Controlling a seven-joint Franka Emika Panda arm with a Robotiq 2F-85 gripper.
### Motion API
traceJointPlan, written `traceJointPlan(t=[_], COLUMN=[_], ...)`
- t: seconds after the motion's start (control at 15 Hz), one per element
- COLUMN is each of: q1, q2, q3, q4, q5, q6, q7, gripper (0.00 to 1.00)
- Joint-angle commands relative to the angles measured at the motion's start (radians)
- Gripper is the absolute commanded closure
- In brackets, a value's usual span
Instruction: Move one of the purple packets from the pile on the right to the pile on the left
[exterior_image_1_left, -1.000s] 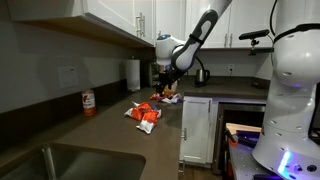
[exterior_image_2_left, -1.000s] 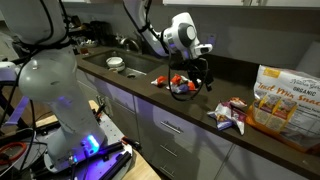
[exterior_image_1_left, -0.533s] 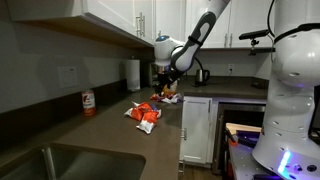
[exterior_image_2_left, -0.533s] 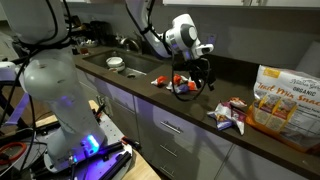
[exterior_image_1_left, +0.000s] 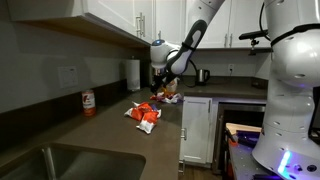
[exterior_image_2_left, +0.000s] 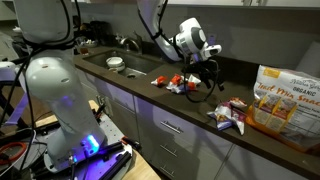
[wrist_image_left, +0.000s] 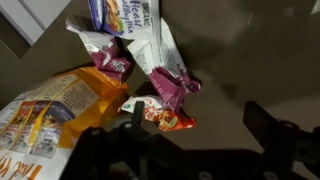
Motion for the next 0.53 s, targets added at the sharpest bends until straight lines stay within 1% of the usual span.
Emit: traceJointPlan(t=[0.0, 0.33, 0.4, 0.47], q1=[0.033, 0.034, 0.036, 0.038], q2=[0.120, 0.229, 0.250, 0.268], q3=[-0.059, -0.102, -0.113, -0.121], q4=[0.121, 0.213, 0.227, 0.238], q5=[-0.091, -0.107, -0.117, -0.130], q6=[0.004, 0.001, 0.008, 0.012], q7=[0.088, 0.130, 0.140, 0.153], gripper=[0.00, 0.00, 0.15, 0.19])
